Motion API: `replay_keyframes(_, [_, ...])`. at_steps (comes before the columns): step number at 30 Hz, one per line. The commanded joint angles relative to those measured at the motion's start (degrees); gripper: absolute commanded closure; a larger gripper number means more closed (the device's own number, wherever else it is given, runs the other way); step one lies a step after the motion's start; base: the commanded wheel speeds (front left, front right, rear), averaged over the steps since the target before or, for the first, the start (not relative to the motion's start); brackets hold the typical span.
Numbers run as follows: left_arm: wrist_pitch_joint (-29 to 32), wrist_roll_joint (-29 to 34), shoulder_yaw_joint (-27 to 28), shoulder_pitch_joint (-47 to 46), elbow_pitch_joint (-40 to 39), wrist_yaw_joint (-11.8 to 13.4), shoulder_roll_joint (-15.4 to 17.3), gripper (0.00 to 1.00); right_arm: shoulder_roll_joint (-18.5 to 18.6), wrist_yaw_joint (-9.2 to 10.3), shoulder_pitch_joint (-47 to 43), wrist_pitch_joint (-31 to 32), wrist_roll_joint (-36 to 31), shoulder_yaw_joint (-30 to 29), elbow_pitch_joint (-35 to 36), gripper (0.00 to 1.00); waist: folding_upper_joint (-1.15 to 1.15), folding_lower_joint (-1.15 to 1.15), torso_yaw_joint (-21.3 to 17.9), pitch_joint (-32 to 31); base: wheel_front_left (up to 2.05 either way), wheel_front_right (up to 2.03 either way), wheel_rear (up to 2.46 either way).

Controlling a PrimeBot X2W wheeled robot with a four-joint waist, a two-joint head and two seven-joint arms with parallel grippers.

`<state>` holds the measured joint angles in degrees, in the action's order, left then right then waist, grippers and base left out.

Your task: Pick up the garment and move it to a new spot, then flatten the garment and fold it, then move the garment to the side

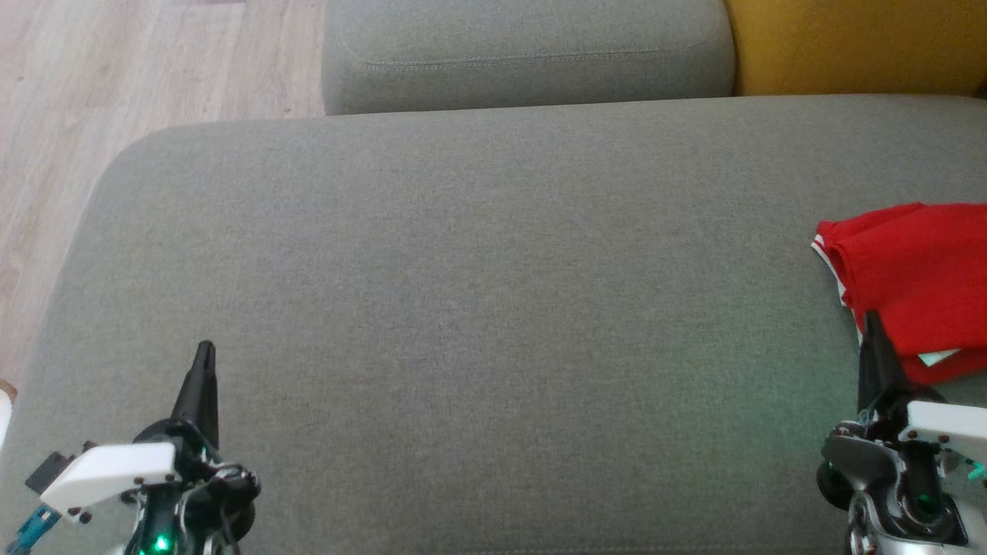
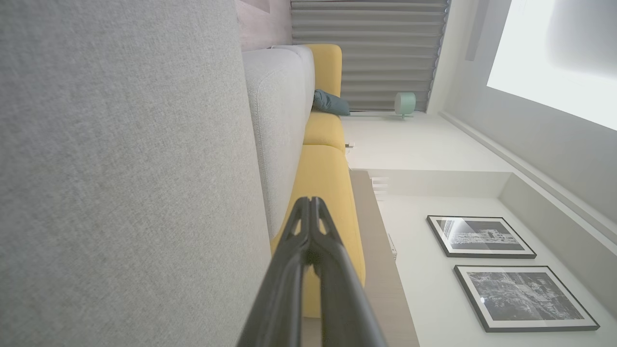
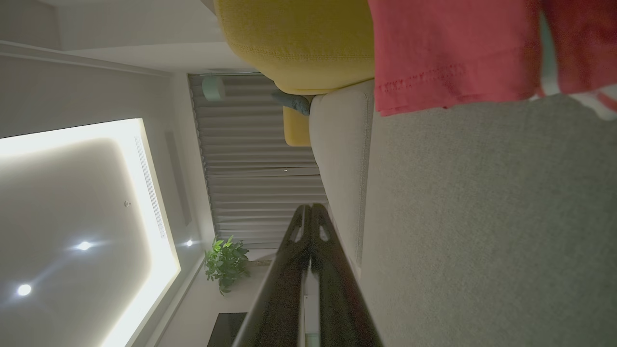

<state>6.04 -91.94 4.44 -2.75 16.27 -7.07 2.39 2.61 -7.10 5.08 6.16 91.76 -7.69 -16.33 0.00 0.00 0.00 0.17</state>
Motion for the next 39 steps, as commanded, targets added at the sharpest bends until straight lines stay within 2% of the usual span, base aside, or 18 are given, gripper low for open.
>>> replay_keyframes(1, [0.4,-0.2,2.1,-3.4,-2.2,-0.4,0.5,1.00,0.3,-0.39,1.1,0.3,0.4,1.2,2.3,1.00,0.00,0.00,0.0,0.0,0.00,0.00,0.00])
replay_keyframes(39, [0.4,-0.2,2.1,-3.4,-2.2,-0.4,0.5,1.00,0.3,-0.39,1.1,0.3,0.4,1.2,2.3,1.00,0.00,0.00,0.0,0.0,0.00,0.00,0.00])
